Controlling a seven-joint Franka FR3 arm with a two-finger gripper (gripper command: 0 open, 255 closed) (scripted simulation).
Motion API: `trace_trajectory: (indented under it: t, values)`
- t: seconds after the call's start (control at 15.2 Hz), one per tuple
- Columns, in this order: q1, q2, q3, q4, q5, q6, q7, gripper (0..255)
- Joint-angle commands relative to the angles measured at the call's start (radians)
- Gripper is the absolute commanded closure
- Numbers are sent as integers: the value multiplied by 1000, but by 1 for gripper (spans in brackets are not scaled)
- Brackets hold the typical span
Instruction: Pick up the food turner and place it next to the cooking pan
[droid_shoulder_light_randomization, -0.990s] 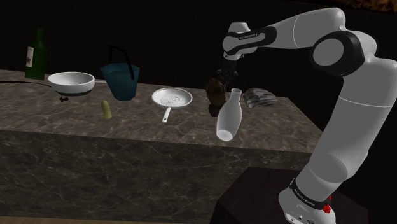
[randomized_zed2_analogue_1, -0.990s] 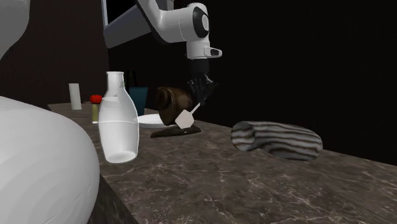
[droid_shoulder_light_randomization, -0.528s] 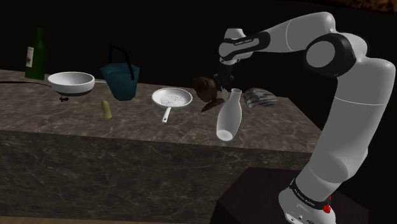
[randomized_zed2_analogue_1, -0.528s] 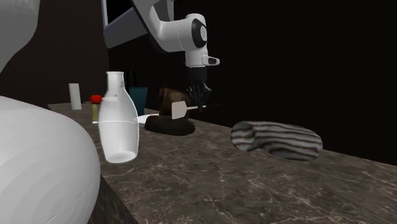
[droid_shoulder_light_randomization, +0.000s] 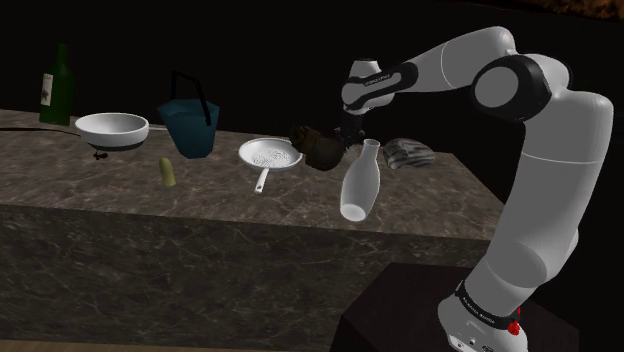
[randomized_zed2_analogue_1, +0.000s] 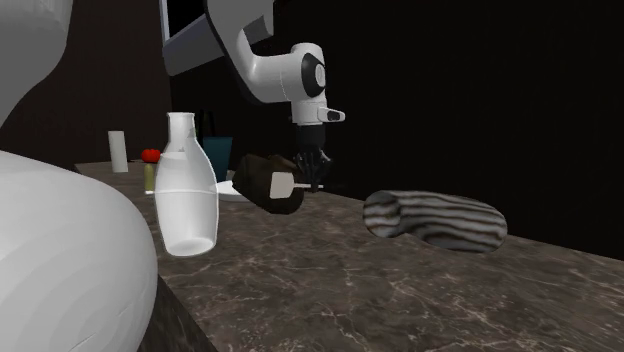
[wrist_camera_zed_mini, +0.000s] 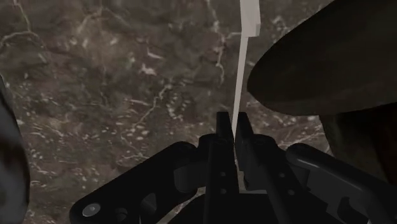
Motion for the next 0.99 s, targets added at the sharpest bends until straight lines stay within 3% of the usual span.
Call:
trace_trajectory:
  t: [0.0, 0.46, 0.92]
  values:
    - [1, 12, 1, -10, 0, 22, 3, 255]
    - [0, 51, 2, -49, 3, 101, 3, 255]
    - [1, 51, 1, -49, 3, 101, 2, 255]
